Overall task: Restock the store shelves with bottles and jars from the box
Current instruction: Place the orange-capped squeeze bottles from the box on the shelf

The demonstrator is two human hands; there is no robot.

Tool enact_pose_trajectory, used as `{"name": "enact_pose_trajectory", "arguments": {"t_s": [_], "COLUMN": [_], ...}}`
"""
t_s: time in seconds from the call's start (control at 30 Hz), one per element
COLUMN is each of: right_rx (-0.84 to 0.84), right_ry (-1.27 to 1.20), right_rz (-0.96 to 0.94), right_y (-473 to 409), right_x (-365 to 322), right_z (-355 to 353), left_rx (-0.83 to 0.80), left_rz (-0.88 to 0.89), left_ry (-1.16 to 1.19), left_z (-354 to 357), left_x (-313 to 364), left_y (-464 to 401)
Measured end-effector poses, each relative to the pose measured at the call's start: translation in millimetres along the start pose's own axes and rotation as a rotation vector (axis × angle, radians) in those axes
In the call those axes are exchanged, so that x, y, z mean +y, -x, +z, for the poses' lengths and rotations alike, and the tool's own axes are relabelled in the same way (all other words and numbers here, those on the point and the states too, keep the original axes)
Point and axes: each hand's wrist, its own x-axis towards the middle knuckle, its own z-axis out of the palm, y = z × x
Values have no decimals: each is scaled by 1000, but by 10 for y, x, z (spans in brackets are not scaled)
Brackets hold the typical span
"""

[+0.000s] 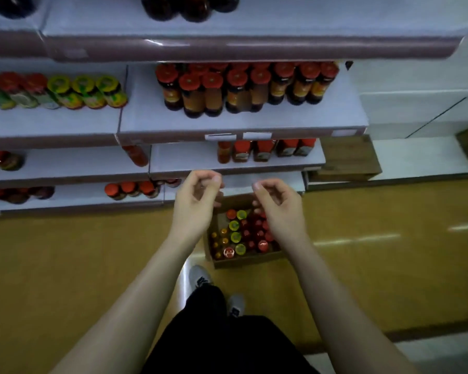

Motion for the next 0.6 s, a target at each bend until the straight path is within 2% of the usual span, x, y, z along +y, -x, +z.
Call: {"name": "enact_pose_trajectory", "arguments": {"t_s": [0.23, 0.4, 0.6], "right_rx": [-29, -123, -343], "right_ry": [44, 62, 97], "right_rz": [-48, -43, 13], "right_y": [-444, -783, -1298], "right_x": [-20, 108, 541], "right_z": [-107, -287, -603], "left_rx": [-99, -29, 135], "left_rz": [23, 75, 9], "left_ry": [-39, -105, -170], "left_z": [199, 462, 951], "left_x": [71, -86, -522], "left_y": [-465, -513, -589]}}
